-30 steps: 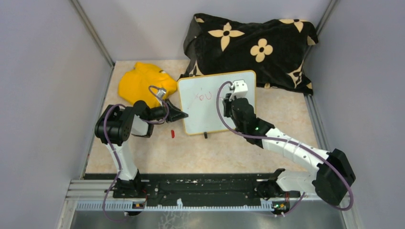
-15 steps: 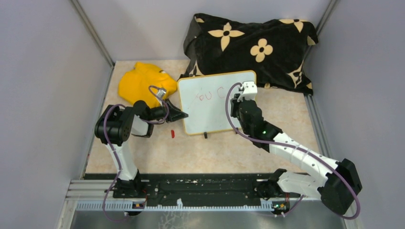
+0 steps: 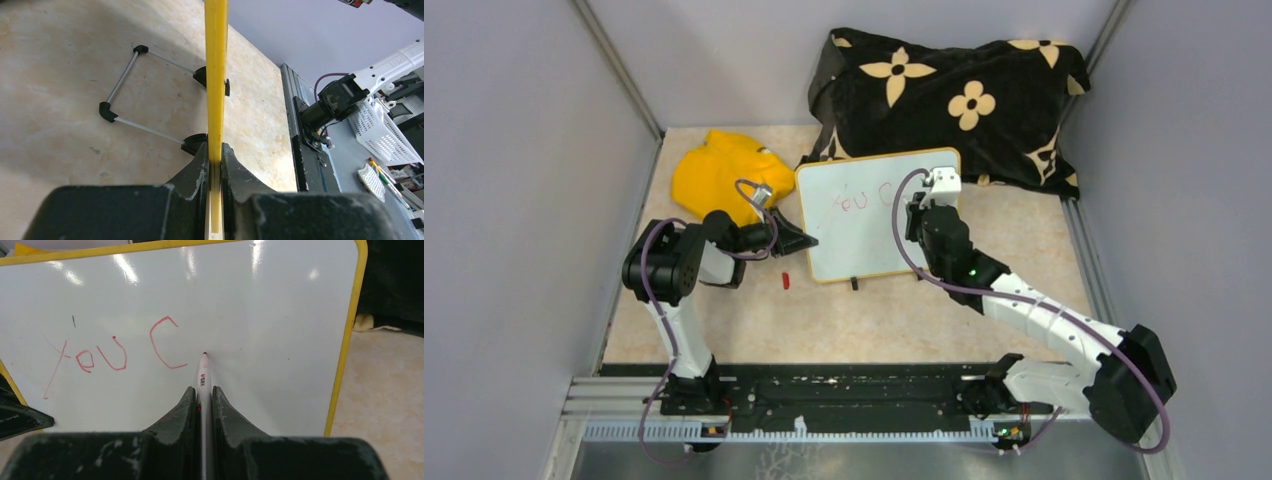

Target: Write a sentence on the whiteboard

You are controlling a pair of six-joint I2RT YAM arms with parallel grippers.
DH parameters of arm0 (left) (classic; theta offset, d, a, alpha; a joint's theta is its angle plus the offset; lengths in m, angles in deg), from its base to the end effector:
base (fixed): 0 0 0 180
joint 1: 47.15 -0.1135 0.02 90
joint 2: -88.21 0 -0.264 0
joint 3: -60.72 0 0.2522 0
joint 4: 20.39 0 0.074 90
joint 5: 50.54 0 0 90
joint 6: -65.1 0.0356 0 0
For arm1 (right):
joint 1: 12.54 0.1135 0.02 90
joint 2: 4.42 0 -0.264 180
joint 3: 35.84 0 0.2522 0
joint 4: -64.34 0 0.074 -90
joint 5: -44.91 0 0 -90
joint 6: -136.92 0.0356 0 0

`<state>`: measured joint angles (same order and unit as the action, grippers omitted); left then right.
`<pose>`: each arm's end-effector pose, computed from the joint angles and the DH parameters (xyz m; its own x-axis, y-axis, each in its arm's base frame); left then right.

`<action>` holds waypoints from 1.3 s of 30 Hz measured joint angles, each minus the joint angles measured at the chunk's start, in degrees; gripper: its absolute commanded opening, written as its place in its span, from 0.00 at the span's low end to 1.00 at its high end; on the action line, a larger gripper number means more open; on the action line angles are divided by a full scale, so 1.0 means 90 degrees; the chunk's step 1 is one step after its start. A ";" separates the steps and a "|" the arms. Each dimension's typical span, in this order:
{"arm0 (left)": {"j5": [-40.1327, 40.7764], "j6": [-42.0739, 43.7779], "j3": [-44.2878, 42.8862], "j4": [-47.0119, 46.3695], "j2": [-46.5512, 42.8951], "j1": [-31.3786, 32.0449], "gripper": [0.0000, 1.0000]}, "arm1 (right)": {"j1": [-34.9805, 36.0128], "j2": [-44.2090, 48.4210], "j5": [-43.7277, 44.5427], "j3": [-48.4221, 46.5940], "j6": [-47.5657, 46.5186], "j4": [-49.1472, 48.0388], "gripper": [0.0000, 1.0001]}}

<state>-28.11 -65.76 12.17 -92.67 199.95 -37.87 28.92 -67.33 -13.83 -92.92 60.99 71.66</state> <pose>0.3085 -0.0838 0.1475 -0.5116 -0.1693 -0.8423 0.8298 0.1568 -0.5356 0.2014 0.1532 0.2992 -0.2109 0.0910 -0.9733 -0.1402 0.9825 0.1222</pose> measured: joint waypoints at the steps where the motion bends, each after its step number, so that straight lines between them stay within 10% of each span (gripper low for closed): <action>1: 0.0000 0.0000 0.0000 0.0000 0.0000 0.0000 0.00 | 0.0000 -0.0036 -0.0007 -0.0002 0.0000 -0.0002 0.00; 39: 0.0002 0.0000 0.0000 0.0017 0.0000 0.0002 0.00 | -0.0012 -0.0134 -0.0483 0.0075 0.0282 0.0066 0.00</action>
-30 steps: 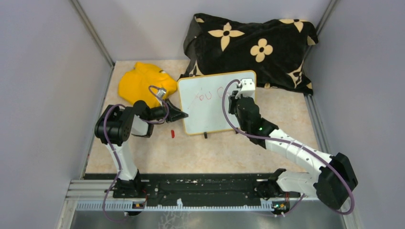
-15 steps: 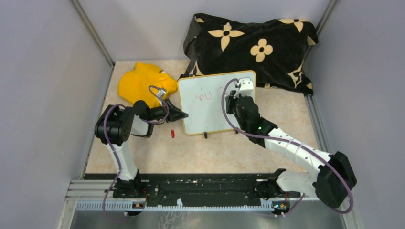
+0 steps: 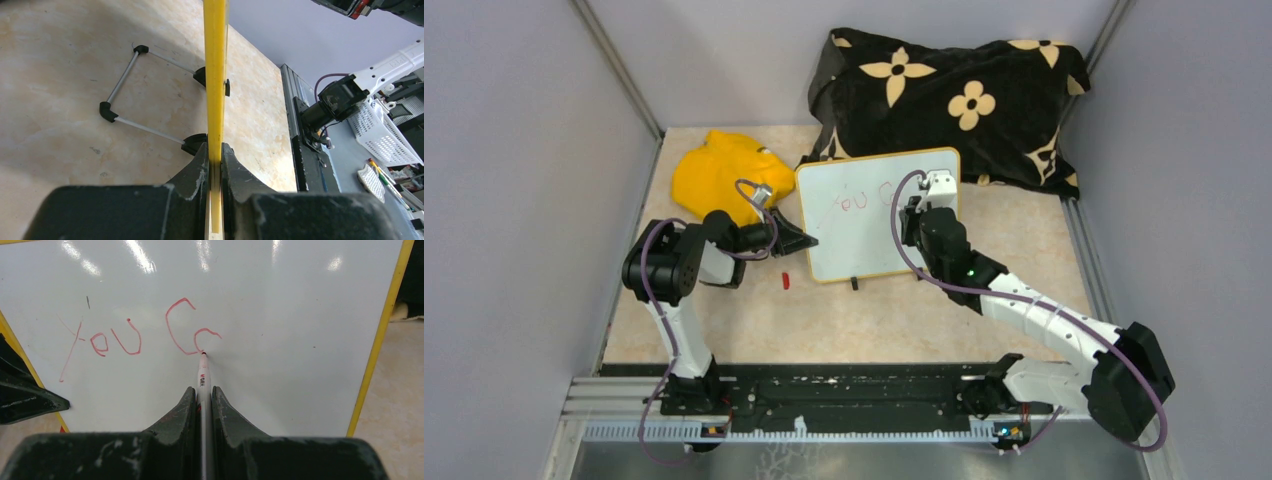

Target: Write a sentence on the whiteboard

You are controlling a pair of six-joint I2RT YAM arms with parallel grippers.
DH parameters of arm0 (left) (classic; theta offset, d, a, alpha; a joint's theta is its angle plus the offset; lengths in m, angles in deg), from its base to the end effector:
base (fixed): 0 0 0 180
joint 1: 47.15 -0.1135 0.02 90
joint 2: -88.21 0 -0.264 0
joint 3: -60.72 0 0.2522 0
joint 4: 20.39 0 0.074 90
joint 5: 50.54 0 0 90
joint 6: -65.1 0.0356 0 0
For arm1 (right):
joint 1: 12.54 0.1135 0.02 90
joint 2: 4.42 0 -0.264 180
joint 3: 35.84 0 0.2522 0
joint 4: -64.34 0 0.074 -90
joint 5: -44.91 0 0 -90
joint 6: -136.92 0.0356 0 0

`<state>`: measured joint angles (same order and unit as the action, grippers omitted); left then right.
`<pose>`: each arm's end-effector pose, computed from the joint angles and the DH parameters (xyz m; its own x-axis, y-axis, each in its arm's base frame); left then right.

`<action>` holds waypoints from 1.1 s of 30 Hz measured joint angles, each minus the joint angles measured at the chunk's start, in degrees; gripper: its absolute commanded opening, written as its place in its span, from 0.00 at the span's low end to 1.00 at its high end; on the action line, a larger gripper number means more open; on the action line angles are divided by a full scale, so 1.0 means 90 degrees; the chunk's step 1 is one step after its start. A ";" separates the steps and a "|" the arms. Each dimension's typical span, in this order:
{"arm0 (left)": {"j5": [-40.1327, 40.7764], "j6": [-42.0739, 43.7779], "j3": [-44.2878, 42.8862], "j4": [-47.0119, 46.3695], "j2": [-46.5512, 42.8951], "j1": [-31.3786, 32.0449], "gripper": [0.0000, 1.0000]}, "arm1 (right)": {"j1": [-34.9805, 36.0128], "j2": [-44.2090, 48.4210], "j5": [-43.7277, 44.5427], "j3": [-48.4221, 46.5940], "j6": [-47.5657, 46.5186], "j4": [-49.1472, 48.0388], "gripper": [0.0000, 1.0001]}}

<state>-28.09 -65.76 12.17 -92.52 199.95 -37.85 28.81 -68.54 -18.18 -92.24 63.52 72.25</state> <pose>0.3086 -0.0839 0.1472 -0.5138 -0.1690 -0.8411 0.8284 0.1570 -0.5376 0.2032 0.1574 0.2887 -0.2687 0.1029 -0.9577 -0.1932 0.9683 0.1583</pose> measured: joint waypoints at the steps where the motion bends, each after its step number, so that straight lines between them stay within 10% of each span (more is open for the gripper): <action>1: 0.0000 0.0000 0.0000 0.0000 0.0000 0.0000 0.00 | 0.0000 0.0000 0.0007 0.0000 0.0000 0.0002 0.00; 33: 0.0000 0.0000 0.0000 0.0012 0.0000 0.0034 0.00 | -0.0192 -0.0092 0.0257 -0.0311 -0.0131 0.0080 0.00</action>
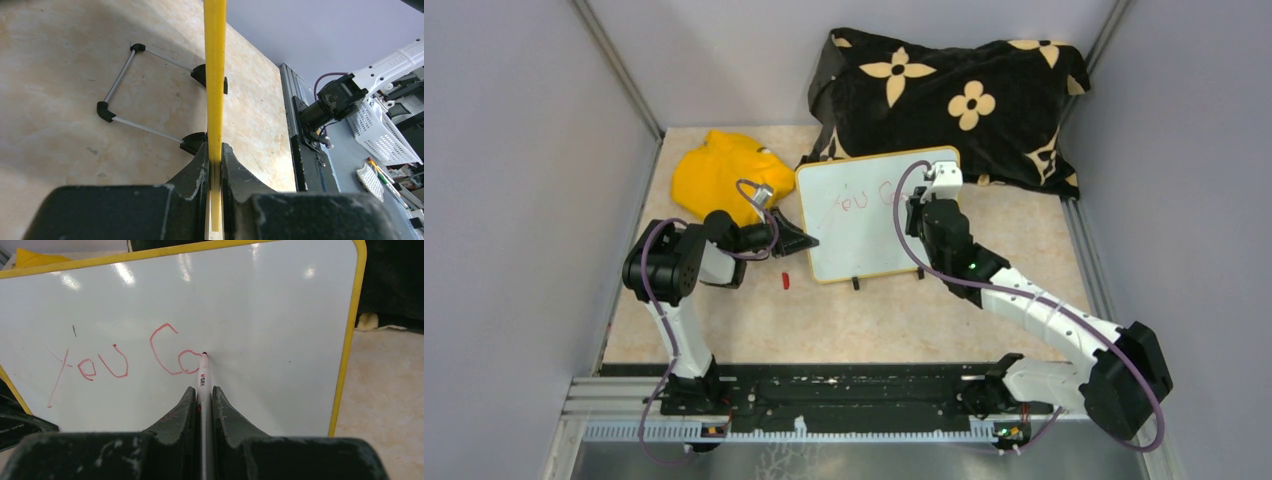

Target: Write a sentence on the whiteboard

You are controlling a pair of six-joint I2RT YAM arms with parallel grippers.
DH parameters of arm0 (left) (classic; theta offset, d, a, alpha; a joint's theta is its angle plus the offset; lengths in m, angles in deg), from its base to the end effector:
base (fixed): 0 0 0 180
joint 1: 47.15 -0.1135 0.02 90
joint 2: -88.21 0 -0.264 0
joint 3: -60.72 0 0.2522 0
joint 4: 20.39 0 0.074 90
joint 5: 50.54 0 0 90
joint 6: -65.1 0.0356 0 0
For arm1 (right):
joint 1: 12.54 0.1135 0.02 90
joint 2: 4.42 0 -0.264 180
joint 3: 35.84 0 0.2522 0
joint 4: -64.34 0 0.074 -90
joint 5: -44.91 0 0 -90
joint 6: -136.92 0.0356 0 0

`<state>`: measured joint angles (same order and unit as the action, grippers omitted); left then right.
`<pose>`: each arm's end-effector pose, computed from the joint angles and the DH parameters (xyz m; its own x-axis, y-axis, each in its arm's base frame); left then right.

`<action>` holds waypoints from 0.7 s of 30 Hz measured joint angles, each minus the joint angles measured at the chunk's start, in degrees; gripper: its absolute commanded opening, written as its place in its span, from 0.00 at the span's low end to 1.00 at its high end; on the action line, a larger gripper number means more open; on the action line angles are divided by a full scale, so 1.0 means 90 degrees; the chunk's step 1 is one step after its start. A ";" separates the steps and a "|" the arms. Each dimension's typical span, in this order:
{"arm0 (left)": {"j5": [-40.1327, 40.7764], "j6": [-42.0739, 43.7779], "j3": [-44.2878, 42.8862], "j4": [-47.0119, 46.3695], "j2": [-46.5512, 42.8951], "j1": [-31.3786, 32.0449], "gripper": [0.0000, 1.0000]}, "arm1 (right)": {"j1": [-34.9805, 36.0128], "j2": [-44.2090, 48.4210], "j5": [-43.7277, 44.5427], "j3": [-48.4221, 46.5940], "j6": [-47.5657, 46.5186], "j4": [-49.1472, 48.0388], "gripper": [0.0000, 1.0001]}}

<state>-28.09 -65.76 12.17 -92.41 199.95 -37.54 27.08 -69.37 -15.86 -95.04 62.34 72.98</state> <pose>0.3081 -0.0855 0.1471 -0.5163 -0.1660 -0.8402 0.8282 0.1527 -0.5392 0.2121 0.1530 0.3013 -0.2356 0.1062 -0.9660 -0.1343 0.9809 0.1406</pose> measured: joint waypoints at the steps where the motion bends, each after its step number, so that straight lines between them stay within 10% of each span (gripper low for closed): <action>1: 0.0000 0.0000 0.0000 0.0000 0.0000 0.0000 0.00 | 0.0000 0.0000 0.0000 0.0000 0.0000 0.0000 0.00; 21: -0.0002 0.0002 0.0000 0.0005 0.0000 0.0000 0.00 | -0.0005 0.0219 -0.0097 0.0345 0.0214 0.0032 0.00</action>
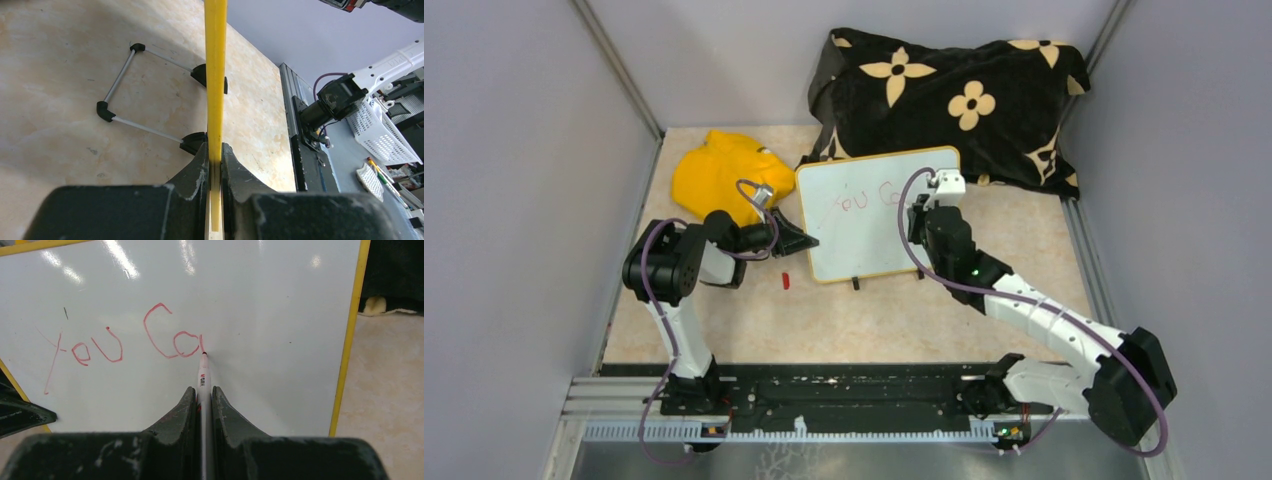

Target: Write a sentence on the whiteboard

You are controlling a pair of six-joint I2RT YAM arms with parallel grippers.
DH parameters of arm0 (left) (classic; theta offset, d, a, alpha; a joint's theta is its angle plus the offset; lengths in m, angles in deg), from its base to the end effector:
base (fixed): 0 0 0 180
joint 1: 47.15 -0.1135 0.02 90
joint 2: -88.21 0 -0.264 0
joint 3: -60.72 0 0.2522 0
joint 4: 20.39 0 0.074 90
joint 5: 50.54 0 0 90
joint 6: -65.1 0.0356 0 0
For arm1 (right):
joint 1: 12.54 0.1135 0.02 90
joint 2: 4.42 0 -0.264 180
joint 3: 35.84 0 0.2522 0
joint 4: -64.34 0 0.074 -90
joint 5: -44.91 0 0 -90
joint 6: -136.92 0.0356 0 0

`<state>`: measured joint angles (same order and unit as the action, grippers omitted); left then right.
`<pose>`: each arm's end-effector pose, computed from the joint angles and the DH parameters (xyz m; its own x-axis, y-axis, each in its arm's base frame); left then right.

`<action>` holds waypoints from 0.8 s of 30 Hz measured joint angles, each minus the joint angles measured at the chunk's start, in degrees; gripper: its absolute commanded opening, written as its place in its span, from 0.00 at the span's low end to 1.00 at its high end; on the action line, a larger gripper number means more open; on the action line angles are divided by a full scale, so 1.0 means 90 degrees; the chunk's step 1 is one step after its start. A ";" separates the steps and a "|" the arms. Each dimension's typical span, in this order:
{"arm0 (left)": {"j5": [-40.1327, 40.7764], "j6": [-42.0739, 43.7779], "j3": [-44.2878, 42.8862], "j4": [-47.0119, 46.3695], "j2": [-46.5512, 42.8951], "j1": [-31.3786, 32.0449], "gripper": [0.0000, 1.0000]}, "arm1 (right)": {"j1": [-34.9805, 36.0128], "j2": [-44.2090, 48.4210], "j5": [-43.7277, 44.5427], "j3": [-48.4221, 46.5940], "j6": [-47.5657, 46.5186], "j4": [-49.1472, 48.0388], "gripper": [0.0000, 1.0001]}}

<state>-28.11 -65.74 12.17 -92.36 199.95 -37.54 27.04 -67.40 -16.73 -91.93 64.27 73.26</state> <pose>0.3081 -0.0855 0.1470 -0.5168 -0.1656 -0.8399 0.8280 0.1526 -0.5395 0.2048 0.1474 0.2897 -0.2626 0.1234 -0.9570 -0.1363 0.9771 0.1634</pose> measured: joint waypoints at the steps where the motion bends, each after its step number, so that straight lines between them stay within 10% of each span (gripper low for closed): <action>1: 0.0000 0.0000 0.0000 0.0000 0.0000 0.0000 0.00 | 0.0000 0.0005 0.0000 0.0000 0.0012 0.0010 0.00; 24: -0.0005 0.0019 0.0000 0.0000 0.0000 0.0000 0.00 | -0.0182 -0.0017 -0.0002 -0.0313 -0.0080 -0.0027 0.00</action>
<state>-28.15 -65.56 12.17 -92.36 199.95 -37.54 25.40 -67.55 -16.75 -94.75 63.55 73.02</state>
